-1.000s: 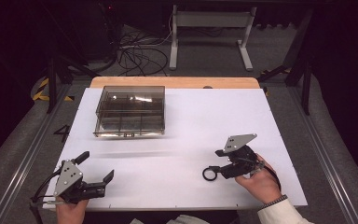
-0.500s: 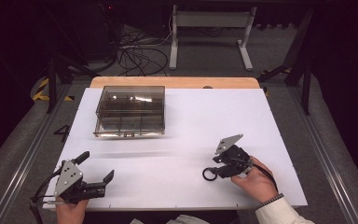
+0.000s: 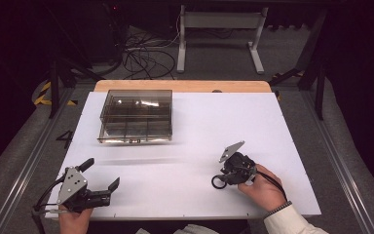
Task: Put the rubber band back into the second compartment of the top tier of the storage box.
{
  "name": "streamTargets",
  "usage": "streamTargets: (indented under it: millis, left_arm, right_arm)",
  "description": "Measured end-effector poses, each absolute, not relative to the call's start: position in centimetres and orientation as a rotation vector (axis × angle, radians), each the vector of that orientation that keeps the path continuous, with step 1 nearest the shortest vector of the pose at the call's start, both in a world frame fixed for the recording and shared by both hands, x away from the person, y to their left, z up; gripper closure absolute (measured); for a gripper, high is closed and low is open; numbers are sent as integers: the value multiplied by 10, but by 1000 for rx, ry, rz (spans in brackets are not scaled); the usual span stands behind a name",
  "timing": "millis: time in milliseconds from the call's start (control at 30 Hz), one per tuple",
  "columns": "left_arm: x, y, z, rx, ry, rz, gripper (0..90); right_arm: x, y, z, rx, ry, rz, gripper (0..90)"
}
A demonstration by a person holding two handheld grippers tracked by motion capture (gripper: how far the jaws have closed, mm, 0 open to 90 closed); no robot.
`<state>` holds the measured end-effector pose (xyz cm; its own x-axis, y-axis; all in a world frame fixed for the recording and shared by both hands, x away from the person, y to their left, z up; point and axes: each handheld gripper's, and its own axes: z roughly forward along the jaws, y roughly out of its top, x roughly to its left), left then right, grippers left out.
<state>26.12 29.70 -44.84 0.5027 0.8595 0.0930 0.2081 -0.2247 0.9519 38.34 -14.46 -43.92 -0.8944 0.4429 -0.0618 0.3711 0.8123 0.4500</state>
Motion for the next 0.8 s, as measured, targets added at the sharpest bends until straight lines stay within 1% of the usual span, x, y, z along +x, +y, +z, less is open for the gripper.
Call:
streamTargets:
  millis: [267,633,800]
  left_arm:
    - [261,297,-448,1721,906,794,3]
    - [261,297,-448,1719,906,795,3]
    - [261,296,-448,1716,907,794,3]
  right_arm:
    - [384,-142,-443,646,2846,614,861]
    - [382,-142,-441,633,2833,632,875]
    - [380,-144,-434,621,2806,692,874]
